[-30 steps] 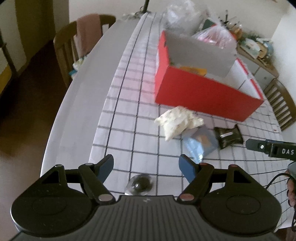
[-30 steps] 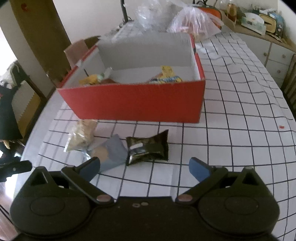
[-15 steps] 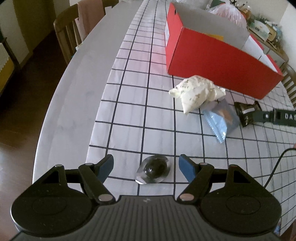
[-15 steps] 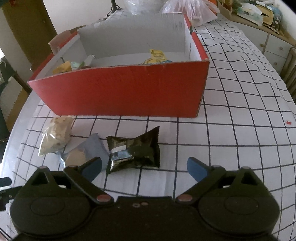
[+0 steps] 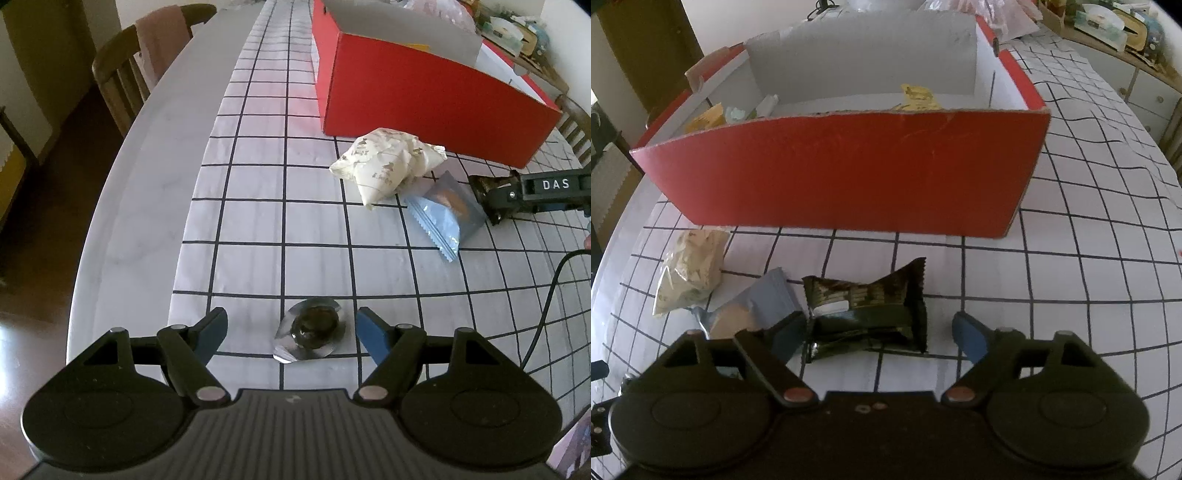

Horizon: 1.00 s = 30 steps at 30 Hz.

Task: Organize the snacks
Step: 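Move both open grippers from the red box back to the snack pile, then grasp the dark wrapped candy with the left gripper while the right grasps the black chocolate bar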

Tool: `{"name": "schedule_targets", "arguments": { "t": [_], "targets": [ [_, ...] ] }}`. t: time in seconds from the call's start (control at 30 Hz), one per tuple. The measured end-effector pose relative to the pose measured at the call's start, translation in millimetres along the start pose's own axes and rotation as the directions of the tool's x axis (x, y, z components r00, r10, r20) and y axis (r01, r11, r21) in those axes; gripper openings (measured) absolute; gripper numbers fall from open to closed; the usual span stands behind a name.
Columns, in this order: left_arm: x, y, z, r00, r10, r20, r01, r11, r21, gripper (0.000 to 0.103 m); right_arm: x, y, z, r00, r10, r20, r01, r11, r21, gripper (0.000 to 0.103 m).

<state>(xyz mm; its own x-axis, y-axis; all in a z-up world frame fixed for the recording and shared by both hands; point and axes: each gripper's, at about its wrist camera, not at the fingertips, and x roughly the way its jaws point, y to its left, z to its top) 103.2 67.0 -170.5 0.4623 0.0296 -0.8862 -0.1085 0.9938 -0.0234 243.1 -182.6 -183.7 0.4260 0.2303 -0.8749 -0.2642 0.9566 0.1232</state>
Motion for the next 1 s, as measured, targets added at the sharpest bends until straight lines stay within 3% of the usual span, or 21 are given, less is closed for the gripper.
{"name": "schedule_targets", "arguments": {
  "t": [0.3, 0.43, 0.47, 0.7, 1.0],
  "targets": [
    [-2, -14, -7, 1.000, 0.003, 0.020, -0.005, 0.997, 0.080, 0.053, 2, 5, 2, 1.000, -0.022, 0.014, 0.022, 0.999, -0.026, 0.078],
    [-5, -22, -9, 0.999, 0.004, 0.034, -0.008, 0.993, 0.114, 0.038, 1, 6, 0, 0.999, -0.032, 0.026, 0.033, 0.999, -0.042, 0.067],
    [-5, -24, -10, 0.999, 0.010, 0.037, -0.015, 0.992, 0.124, 0.038, 1, 6, -1, 0.999, -0.033, 0.028, 0.035, 0.998, -0.044, 0.062],
    [-5, -22, -8, 0.999, 0.007, 0.039, -0.011, 0.994, 0.108, 0.035, -6, 1, -5, 1.000, -0.012, 0.028, 0.013, 0.999, -0.040, 0.058],
    [-3, -6, -3, 1.000, -0.022, 0.021, 0.021, 1.000, 0.008, 0.034, -24, -9, -17, 0.999, 0.005, 0.041, -0.005, 1.000, 0.003, 0.055]
  ]
}}
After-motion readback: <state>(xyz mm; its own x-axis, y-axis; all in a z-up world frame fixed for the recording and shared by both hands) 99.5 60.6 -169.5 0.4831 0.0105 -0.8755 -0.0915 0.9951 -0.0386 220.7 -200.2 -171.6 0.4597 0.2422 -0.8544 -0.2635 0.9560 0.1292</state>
